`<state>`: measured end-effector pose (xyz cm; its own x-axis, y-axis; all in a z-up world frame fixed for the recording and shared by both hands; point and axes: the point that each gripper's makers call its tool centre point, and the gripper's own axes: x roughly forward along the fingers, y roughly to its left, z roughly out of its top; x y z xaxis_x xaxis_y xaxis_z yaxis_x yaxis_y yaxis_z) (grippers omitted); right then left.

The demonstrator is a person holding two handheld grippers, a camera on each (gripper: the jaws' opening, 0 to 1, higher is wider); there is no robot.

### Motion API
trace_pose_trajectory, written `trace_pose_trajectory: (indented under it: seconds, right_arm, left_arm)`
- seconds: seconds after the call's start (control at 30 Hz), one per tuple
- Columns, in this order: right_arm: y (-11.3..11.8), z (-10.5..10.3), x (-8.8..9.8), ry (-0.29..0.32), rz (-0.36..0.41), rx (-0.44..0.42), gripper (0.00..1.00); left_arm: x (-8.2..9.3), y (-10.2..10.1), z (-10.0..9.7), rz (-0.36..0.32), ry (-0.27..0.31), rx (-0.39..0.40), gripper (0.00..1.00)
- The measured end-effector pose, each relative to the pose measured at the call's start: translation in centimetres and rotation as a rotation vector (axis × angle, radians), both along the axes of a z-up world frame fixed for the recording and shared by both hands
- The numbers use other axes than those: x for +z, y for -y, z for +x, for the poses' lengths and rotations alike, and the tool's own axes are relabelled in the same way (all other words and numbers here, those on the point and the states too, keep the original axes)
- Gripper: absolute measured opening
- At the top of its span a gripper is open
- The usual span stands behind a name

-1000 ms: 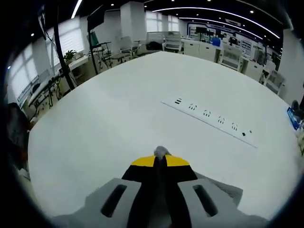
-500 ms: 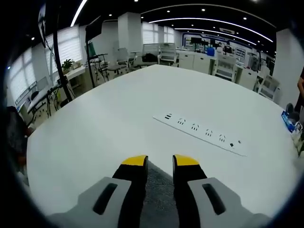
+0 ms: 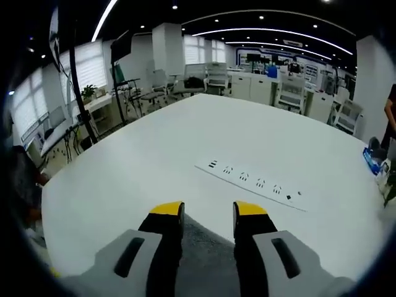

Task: Fold the towel on the table until its edges align and the towel forms a compact rectangular stack.

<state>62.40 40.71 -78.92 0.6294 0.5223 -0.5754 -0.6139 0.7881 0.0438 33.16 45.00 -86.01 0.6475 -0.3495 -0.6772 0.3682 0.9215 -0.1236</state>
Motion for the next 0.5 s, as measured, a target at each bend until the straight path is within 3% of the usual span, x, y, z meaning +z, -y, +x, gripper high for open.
trace_pose_trajectory:
  seconds: [0.17,0.5]
  right_arm:
    - [0.8,0.3,2.3,0.039,0.003,0.002,0.4]
    - [2.9,-1.3,4.2,0.05,0.003,0.025,0.5]
  left_arm:
    - [0.5,0.0,0.4,0.005,0.016,-0.003,0.27]
    - [2.7,0.6,1.6,-0.019,0.088,-0.018,0.41]
